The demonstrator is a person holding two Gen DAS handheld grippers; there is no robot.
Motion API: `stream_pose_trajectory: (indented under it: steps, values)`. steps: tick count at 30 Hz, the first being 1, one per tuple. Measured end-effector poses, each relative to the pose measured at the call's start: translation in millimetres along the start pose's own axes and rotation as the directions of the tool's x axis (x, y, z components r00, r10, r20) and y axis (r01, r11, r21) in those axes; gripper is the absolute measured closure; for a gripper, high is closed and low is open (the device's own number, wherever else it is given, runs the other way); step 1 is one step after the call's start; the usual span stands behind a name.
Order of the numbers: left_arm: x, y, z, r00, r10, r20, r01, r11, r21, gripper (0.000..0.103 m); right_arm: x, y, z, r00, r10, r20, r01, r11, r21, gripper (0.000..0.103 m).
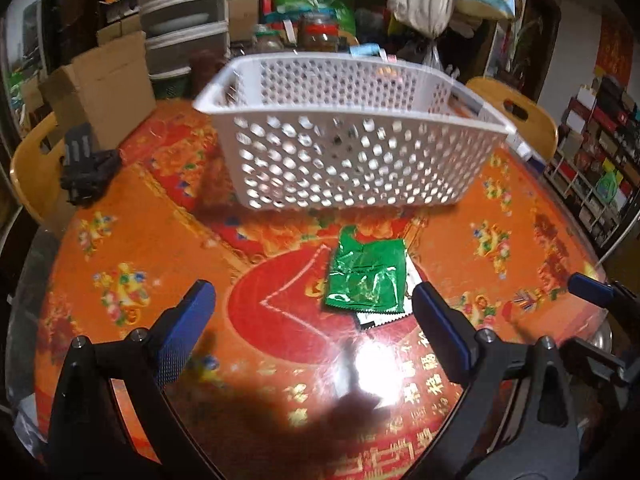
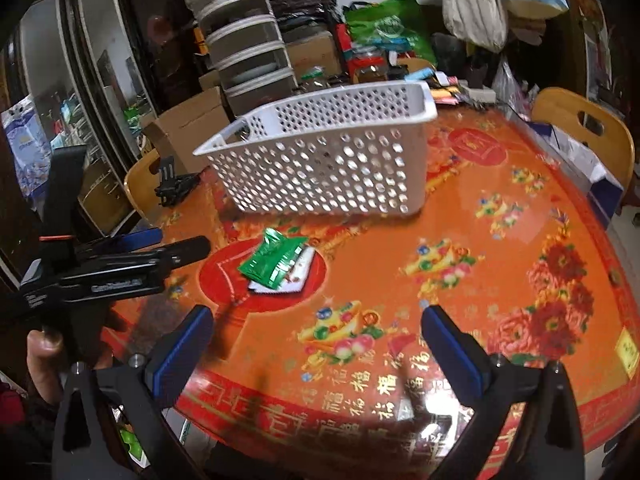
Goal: Organize soft objects
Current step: 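Withdraw both tools from the basket toward the green packet, then grasp the green packet with the left tool while the right tool grasps the white cartoon packet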
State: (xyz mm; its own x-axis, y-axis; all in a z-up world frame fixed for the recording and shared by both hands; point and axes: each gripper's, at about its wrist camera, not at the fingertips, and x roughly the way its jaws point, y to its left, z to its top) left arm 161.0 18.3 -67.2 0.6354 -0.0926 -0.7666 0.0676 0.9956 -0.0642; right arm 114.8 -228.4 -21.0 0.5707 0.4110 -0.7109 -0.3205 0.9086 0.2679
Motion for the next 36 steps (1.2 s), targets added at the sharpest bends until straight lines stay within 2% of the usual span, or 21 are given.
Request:
stream_pose_trajectory:
  steps: [4,9,23,26,30,32,34,36]
  values:
    - [38.0,-10.5,3.7,0.998,-0.012,-0.062,0.012,1.000,0.000,0.005,8.4,-11.3,-5.4,1.000,-0.001,-0.019,0.002,1.000,0.030,0.000]
    - [69.5,-23.2,2.9,0.995,0.001,-0.100,0.000,1.000,0.007,0.005,9.8,-18.2,-9.0,1.000,-0.022,-0.014,0.022,0.999,0.030,0.000]
    - [100.5,-50.1,13.9,0.995,0.035,-0.090,-0.031,0.999,0.042,0.007,19.9,-28.7,-5.6,0.999,-0.003,-0.032,0.004,0.999,0.054,0.000]
    - [104.0,-50.2,15.0,0.995,0.034,-0.093,-0.030,0.999,0.037,0.017,23.7,-27.2,-3.9,0.999,0.000,-0.039,0.002,0.999,0.052,0.000]
    - [105.9,-49.5,14.4,0.996,0.013,-0.091,-0.011,0.999,0.032,0.036,29.4,-25.7,-1.6,0.999,0.003,-0.049,0.000,0.999,0.053,0.000]
    - [104.7,-43.9,11.3,0.996,0.004,-0.085,-0.002,1.000,0.026,0.040,32.7,-23.3,-0.4,0.998,0.003,-0.056,0.000,0.999,0.051,0.000]
    - [102.9,-37.9,9.2,0.997,-0.002,-0.080,0.004,1.000,0.025,0.049,36.7,-19.8,1.4,0.998,0.005,-0.062,-0.002,0.999,0.046,0.000]
    - [101.3,-32.0,8.8,0.997,-0.012,-0.074,0.013,1.000,0.017,0.049,42.4,-16.1,3.6,0.997,0.007,-0.072,-0.004,0.999,0.042,0.000]
